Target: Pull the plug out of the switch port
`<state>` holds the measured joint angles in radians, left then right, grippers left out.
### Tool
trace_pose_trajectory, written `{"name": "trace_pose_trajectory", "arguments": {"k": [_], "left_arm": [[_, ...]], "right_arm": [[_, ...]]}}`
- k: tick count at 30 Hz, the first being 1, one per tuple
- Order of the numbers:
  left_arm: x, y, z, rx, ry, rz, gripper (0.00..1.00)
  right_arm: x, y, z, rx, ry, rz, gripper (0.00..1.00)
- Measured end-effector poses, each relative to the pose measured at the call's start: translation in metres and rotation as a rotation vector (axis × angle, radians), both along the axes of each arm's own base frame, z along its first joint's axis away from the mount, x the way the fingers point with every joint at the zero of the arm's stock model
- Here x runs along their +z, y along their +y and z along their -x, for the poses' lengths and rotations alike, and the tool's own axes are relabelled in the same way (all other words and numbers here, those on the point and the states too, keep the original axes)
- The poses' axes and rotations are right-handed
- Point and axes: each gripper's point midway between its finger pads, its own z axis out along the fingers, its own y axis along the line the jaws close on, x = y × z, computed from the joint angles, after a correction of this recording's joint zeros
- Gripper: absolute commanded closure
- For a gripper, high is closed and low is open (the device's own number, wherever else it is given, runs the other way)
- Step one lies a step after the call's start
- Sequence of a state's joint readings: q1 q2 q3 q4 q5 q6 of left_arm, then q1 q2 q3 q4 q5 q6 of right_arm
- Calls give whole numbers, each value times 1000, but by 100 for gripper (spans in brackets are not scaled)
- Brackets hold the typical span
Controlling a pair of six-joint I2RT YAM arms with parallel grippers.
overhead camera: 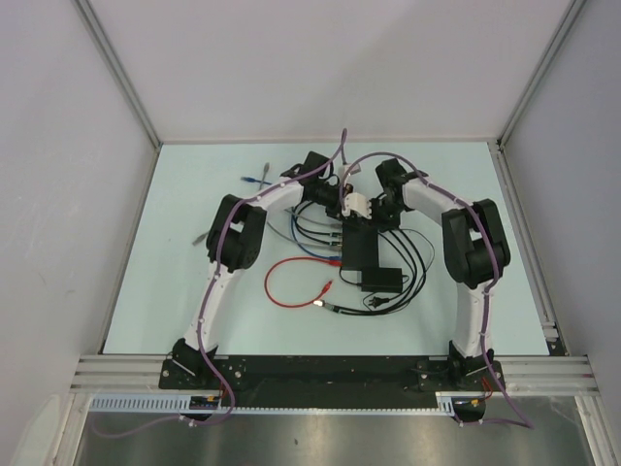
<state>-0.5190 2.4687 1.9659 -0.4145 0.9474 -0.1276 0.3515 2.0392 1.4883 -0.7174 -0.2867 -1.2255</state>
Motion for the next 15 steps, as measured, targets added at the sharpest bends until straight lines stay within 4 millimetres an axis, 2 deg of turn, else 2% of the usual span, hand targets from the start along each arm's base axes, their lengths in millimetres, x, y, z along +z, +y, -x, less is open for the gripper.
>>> {"name": "trace_pose_trajectory", "arguments": {"k": [7, 15], "left_arm": [[0, 3, -4, 8, -3, 5, 100], [0, 0, -2, -2, -7, 9, 100]], "right_arm": [[6, 1, 3, 96, 1, 149, 95], [18, -11, 15, 87, 51, 240, 95]]}}
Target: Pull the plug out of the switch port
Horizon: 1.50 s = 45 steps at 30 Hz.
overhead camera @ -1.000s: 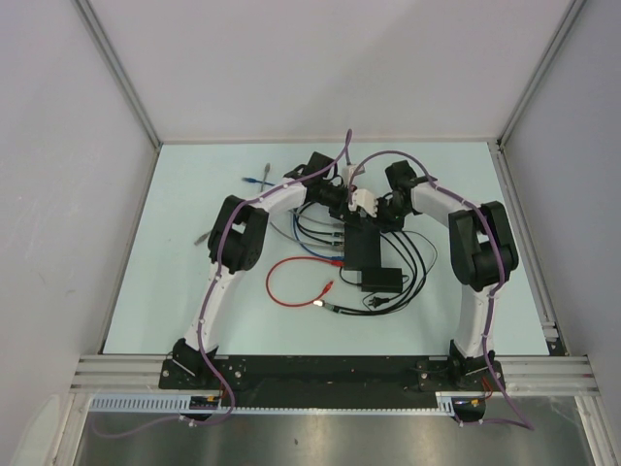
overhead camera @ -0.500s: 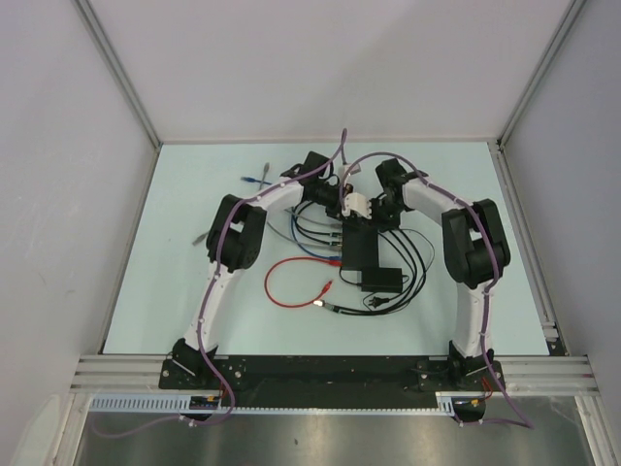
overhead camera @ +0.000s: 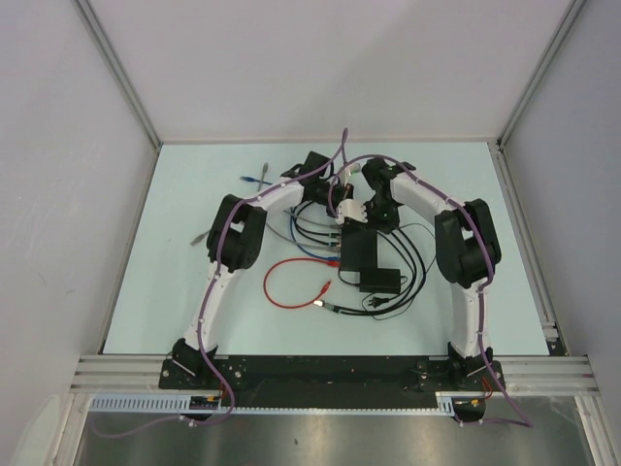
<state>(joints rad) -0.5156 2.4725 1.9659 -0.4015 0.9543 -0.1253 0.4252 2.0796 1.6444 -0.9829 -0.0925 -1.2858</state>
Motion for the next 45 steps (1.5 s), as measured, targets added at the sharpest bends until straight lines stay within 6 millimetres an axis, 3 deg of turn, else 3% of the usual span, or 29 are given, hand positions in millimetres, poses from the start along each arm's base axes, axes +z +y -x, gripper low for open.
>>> {"name": "trace_pose_trajectory", "arguments": {"k": [7, 10, 11, 15, 20, 27, 31, 33, 34, 35, 36, 37, 40, 42, 45], "left_arm": [[1, -1, 0, -1, -4, 0, 100], [2, 2, -6, 13, -14, -5, 100], [2, 3, -7, 18, -17, -7, 100], [5, 10, -20, 60, -66, -43, 74], [17, 29, -41, 108, -175, -106, 57], [42, 60, -67, 189, -324, -202, 41], [45, 81, -68, 210, -380, -278, 37], [40, 92, -66, 210, -392, -319, 36], [37, 97, -63, 209, -393, -341, 36], [34, 100, -61, 205, -391, -354, 36], [30, 104, -59, 201, -389, -373, 36], [28, 107, -57, 197, -385, -385, 36], [27, 111, -52, 180, -379, -394, 36], [31, 111, -52, 176, -377, -384, 34], [51, 106, -55, 169, -384, -338, 27]], "right_arm": [[0, -11, 7, -145, 51, -31, 95], [1, -29, -1, -284, 57, -77, 97], [2, -38, -7, -339, 47, -89, 99], [15, -86, -37, -588, -67, -126, 100], [42, -160, -68, -967, -287, -148, 100], [56, -230, -67, -1381, -418, -216, 96], [54, -262, -59, -1564, -390, -287, 81], [52, -279, -53, -1647, -361, -334, 67], [51, -286, -50, -1682, -345, -357, 55], [50, -291, -47, -1710, -335, -374, 50], [49, -295, -45, -1731, -321, -392, 47], [49, -295, -43, -1743, -302, -411, 38], [52, -276, -47, -1714, -248, -484, 32], [60, -253, -53, -1655, -222, -529, 32], [92, -200, -65, -1483, -217, -606, 31]]}}
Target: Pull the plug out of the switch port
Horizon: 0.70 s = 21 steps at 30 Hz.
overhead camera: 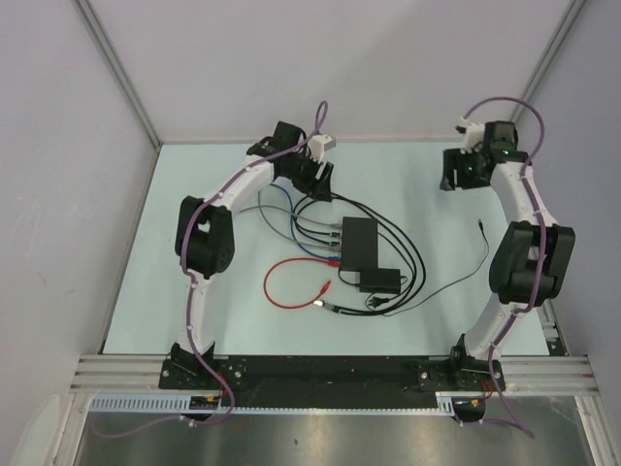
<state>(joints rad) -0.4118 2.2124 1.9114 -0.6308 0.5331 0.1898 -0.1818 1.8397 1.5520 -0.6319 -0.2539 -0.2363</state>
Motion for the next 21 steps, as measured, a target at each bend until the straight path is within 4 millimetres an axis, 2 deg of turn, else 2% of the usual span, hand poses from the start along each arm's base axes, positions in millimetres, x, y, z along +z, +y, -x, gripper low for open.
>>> {"name": "trace_pose_trajectory", "arguments": {"k": [2, 3, 4, 5, 8, 10, 12, 15, 17, 19, 21], "left_arm": [[23, -5, -5, -17, -18, 47, 24], [40, -9, -9, -34, -42, 83, 23], [50, -11, -11, -43, -57, 102, 24], [62, -12, -11, -59, -77, 131, 23], [75, -10, 0, -76, -68, 166, 23], [72, -7, 11, -74, -36, 174, 24], [65, -5, 18, -66, 2, 173, 30], [50, -3, 25, -60, 51, 156, 31], [47, -2, 26, -62, 59, 152, 32], [46, -2, 27, -65, 66, 151, 32], [44, -2, 31, -79, 83, 157, 36]], "right_arm": [[29, 40, -8, 121, -71, 9, 30], [44, 52, -10, 167, -108, 23, 30], [58, 86, -10, 254, -139, 30, 31], [69, 107, -9, 312, -164, 39, 32], [84, 166, 0, 476, -206, 36, 34], [77, 188, 8, 540, -183, 12, 42], [63, 199, 11, 576, -147, -12, 46], [30, 210, 11, 593, -63, -65, 56], [8, 218, 13, 597, 1, -113, 64], [-14, 228, 20, 610, 64, -164, 73], [-33, 240, 32, 622, 127, -204, 78]]}}
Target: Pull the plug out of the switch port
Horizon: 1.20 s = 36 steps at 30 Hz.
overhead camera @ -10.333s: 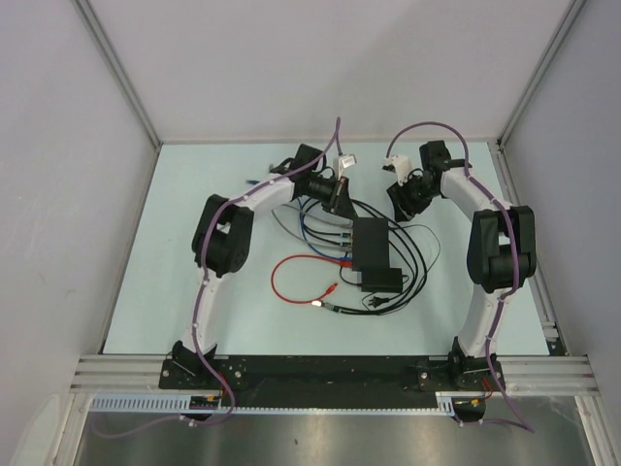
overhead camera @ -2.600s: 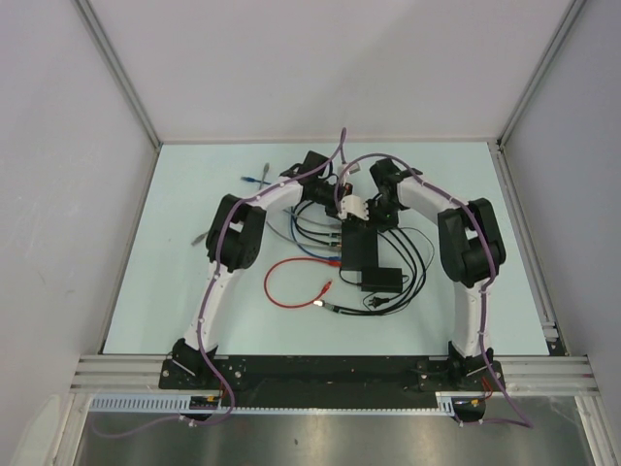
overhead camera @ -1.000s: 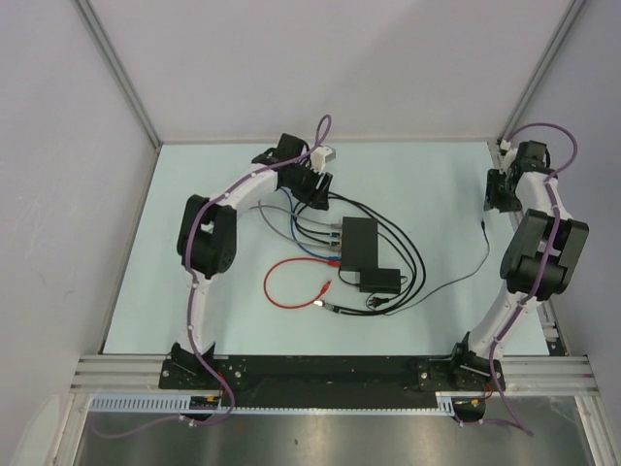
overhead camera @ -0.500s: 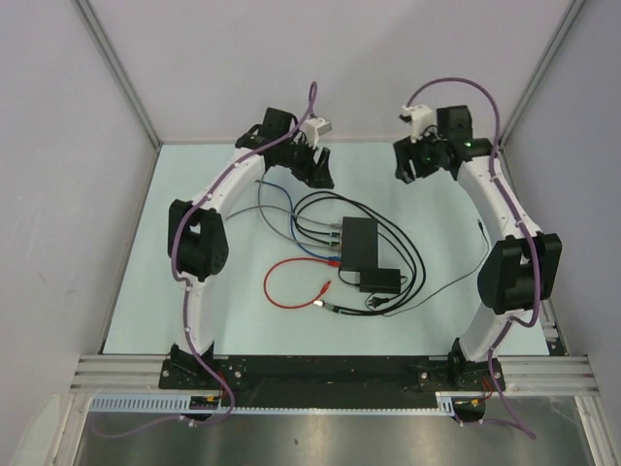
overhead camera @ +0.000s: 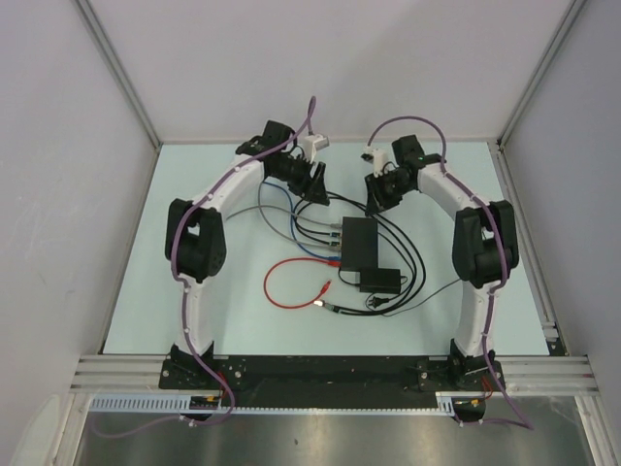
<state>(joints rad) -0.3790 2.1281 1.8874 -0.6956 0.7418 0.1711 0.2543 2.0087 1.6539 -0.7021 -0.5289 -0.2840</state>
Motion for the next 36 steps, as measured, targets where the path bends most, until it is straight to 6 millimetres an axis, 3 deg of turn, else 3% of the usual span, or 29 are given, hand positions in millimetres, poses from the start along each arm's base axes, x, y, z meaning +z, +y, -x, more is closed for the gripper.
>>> {"name": "trace_pose_trajectory", "arguments": {"k": [1, 4, 8, 14, 22, 28, 36], "left_arm": [[-1, 1, 2, -7, 11, 2, 38], [-10, -1, 2, -29, 67, 14, 40], [-32, -4, -6, -29, 138, 34, 41], [-55, -8, -15, 14, 235, 63, 46], [-84, -17, -25, 25, 282, 95, 50], [-107, -23, -23, -3, 342, 130, 51], [-101, -32, -10, -50, 440, 224, 55]], "right_arm": [[-7, 7, 6, 6, 32, -8, 86], [-21, 23, 17, 17, 81, -28, 95], [-31, 38, 31, 52, 119, -32, 96], [-55, 40, 51, 67, 211, -40, 100], [-58, 37, 52, 88, 216, -68, 100], [-60, 37, 65, 142, 274, -129, 100], [-61, 37, 65, 154, 268, -129, 100]]}}
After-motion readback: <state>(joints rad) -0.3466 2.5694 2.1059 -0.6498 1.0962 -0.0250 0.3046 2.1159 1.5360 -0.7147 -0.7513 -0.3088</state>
